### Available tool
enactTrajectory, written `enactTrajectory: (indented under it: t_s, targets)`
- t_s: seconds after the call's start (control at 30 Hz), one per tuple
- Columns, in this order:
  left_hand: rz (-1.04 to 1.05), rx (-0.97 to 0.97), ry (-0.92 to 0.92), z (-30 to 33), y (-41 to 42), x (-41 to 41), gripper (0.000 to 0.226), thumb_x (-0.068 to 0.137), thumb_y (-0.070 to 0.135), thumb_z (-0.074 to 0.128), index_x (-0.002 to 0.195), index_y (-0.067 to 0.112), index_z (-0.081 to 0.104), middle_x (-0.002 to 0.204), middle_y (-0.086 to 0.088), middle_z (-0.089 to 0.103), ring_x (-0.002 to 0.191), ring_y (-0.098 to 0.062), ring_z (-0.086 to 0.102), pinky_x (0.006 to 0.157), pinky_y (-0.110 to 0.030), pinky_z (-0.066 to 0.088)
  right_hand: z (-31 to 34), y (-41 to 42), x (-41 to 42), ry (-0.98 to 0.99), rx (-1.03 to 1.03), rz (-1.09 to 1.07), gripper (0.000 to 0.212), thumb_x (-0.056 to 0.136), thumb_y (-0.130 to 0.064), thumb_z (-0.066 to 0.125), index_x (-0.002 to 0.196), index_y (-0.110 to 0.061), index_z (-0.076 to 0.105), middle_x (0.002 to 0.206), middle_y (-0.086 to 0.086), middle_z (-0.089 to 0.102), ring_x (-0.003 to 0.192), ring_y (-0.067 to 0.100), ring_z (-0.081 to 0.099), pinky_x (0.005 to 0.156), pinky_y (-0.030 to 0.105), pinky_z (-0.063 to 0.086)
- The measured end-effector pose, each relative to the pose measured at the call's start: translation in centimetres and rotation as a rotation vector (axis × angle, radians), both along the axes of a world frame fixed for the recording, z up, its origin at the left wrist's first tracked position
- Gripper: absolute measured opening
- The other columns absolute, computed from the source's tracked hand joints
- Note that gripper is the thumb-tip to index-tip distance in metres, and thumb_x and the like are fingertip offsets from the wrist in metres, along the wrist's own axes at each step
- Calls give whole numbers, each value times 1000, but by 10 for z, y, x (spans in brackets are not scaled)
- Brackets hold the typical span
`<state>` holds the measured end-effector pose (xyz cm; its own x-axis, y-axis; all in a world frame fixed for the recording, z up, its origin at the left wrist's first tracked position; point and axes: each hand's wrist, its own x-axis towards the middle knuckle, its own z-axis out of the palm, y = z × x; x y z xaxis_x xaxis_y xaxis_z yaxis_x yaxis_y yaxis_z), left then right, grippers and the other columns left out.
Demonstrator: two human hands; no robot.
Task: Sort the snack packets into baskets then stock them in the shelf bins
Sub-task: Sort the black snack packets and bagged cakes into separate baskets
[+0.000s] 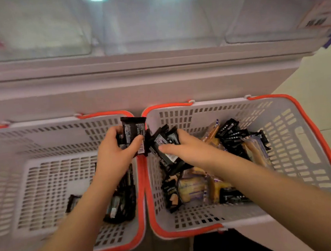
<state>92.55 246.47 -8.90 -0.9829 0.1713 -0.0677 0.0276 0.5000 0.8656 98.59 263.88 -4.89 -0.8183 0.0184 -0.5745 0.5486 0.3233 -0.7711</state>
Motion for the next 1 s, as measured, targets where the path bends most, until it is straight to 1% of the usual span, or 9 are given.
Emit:
enactTrajectory:
  t_s: [0.1, 0.17, 0.23, 0.37, 0.5, 0.57, 0.7, 0.87, 1.0]
  targets:
    - [163, 52, -36, -1, -43, 3, 27, 80, 28, 70, 98, 25, 51, 82, 18, 60, 65, 9, 59, 51, -7, 42, 20, -43, -24, 58, 90, 127, 13, 88, -24, 58, 81, -28, 49, 95, 2, 62, 80, 10, 57, 71, 25, 45]
    - [215, 21, -88, -8, -69, 5, 28, 81, 30, 69, 101, 21, 52, 86, 13, 62, 74, 2, 59, 59, -16, 43, 15, -73, -32, 63, 133, 187, 14, 86, -24, 60, 96, -22, 50, 96, 4, 63, 82, 15, 60, 73, 30, 49]
    - [250, -58, -146, -20, -93, 9, 31, 82, 31, 69, 104, 17, 53, 89, 6, 61, 77, -9, 59, 60, -23, 42, -1, -104, -34, 61, 255, 313, 42, 86, -29, 61, 119, -13, 40, 105, 9, 61, 92, 25, 61, 74, 35, 49]
    - [322, -170, -295, -47, -124, 24, 46, 84, 38, 65, 117, 10, 50, 101, -1, 56, 89, -21, 57, 67, -29, 40, -46, -152, -21, 168, 629, 628, 61, 87, -29, 62, 133, -6, 30, 119, 17, 53, 104, 34, 55, 73, 36, 45]
    - [203, -295, -417, -69, -133, 41, 38, 84, 36, 64, 109, 12, 48, 93, -2, 61, 70, -12, 53, 54, -26, 38, -73, -162, 0, 110, 923, 837, 54, 88, -23, 59, 131, -3, 35, 123, 15, 54, 110, 32, 54, 82, 38, 44]
    - [87, -347, -456, -77, -132, 48, 40, 85, 31, 64, 114, 10, 48, 96, -5, 63, 79, -18, 58, 63, -27, 43, -77, -159, 7, 168, 1031, 968, 42, 87, -16, 56, 125, -4, 41, 122, 14, 56, 112, 31, 53, 88, 37, 42]
    - [-174, -503, -475, -85, -123, 56, 53, 85, 30, 63, 128, 7, 43, 125, -10, 58, 113, -26, 54, 83, -25, 39, -69, -142, 10, 400, 925, 901, 30, 92, -16, 47, 120, -6, 48, 120, 11, 54, 114, 29, 47, 98, 39, 36]
    - [-447, -528, -558, -78, -106, 58, 51, 87, 33, 59, 131, 11, 45, 131, -7, 54, 116, -22, 52, 93, -27, 41, -55, -102, 15, 619, 831, 656, 33, 91, -10, 46, 123, -9, 54, 128, 6, 54, 122, 22, 44, 103, 34, 34]
    - [-351, -361, -125, -46, -65, 59, 44, 90, 22, 55, 131, 11, 47, 131, -5, 50, 123, -19, 46, 101, -23, 33, -57, -63, 25, 602, 837, 470, 34, 90, -13, 50, 123, -9, 54, 125, 5, 56, 119, 23, 47, 99, 35, 39]
